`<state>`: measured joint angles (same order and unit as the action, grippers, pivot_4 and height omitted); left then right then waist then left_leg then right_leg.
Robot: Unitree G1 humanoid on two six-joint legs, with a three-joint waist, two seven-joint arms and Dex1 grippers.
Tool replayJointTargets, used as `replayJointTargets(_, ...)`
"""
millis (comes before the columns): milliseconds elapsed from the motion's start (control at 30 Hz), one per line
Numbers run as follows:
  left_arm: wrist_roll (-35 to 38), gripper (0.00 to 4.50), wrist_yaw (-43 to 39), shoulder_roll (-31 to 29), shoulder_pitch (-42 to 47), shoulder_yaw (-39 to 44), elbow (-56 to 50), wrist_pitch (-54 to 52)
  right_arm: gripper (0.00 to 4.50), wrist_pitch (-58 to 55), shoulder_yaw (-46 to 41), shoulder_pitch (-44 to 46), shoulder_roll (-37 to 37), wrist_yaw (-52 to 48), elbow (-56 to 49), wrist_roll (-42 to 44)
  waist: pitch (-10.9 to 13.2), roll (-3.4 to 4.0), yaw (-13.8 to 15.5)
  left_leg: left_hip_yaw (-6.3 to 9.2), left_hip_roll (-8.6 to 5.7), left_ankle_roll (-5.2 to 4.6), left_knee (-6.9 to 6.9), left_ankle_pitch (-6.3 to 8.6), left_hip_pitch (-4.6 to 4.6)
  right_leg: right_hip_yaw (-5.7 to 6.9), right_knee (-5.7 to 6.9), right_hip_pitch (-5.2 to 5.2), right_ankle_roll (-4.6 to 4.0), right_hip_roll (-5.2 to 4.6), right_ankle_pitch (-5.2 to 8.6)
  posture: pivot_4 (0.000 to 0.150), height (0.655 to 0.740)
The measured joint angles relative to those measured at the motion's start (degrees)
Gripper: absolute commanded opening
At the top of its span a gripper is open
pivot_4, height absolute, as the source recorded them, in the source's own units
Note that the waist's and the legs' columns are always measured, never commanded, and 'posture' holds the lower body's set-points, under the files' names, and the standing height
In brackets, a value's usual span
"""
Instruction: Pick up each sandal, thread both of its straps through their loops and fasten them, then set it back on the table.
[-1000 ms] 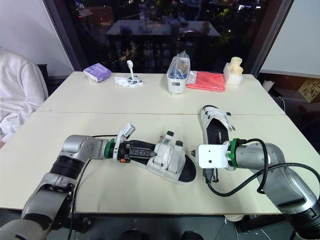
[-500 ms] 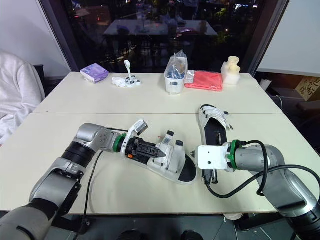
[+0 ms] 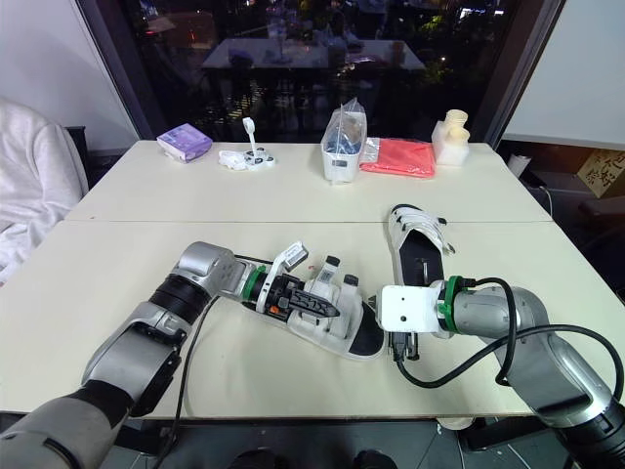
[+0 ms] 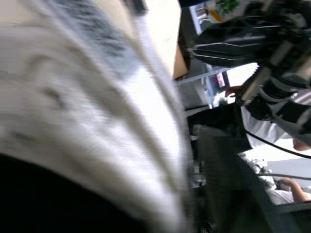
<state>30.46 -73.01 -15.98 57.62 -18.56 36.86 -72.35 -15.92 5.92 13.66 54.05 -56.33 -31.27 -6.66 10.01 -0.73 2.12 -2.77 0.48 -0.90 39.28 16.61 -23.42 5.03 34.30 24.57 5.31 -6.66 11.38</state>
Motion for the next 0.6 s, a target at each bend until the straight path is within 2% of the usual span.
replayJointTargets(100,0.1,0.03,1.2,0.4,0.0,2.0,0.4,-1.1,0.00,0.0,0.0,0.0,0.0,0.3,0.0,0.0,0.0,0.00,0.0,0.00,0.00,0.00,0.00,0.00,0.00,0.00,0.00,0.00,0.01,0.00,0.00,0.150,0.7400)
replayJointTargets(367,4.1,0.03,17.6,4.7,4.1,24.5,5.5,1.2,0.00,0.0,0.5,0.0,-0.1,0.8,0.0,0.0,0.0,-0.02,0.0,0.01,0.00,0.00,0.00,0.00,0.01,0.00,0.02,0.00,0.08,-0.01,-0.04,0.150,0.7400)
replayJointTargets(533,5.2,0.03,41.7,9.8,6.8,40.7,14.5,22.7,0.00,0.0,1.2,0.6,-1.3,1.3,0.1,-0.1,0.0,-0.07,0.0,0.01,0.00,0.02,0.00,-0.01,0.03,0.00,0.02,-0.02,0.22,-0.02,-0.15,0.150,0.7400)
replayJointTargets(600,6.3,0.03,54.1,11.7,9.7,48.2,21.5,36.2,0.00,-0.1,2.3,1.2,-1.9,1.5,0.2,-0.4,0.1,-0.11,0.0,0.00,0.00,0.02,0.00,-0.01,0.03,0.00,0.01,-0.01,0.22,-0.02,-0.16,0.150,0.7400)
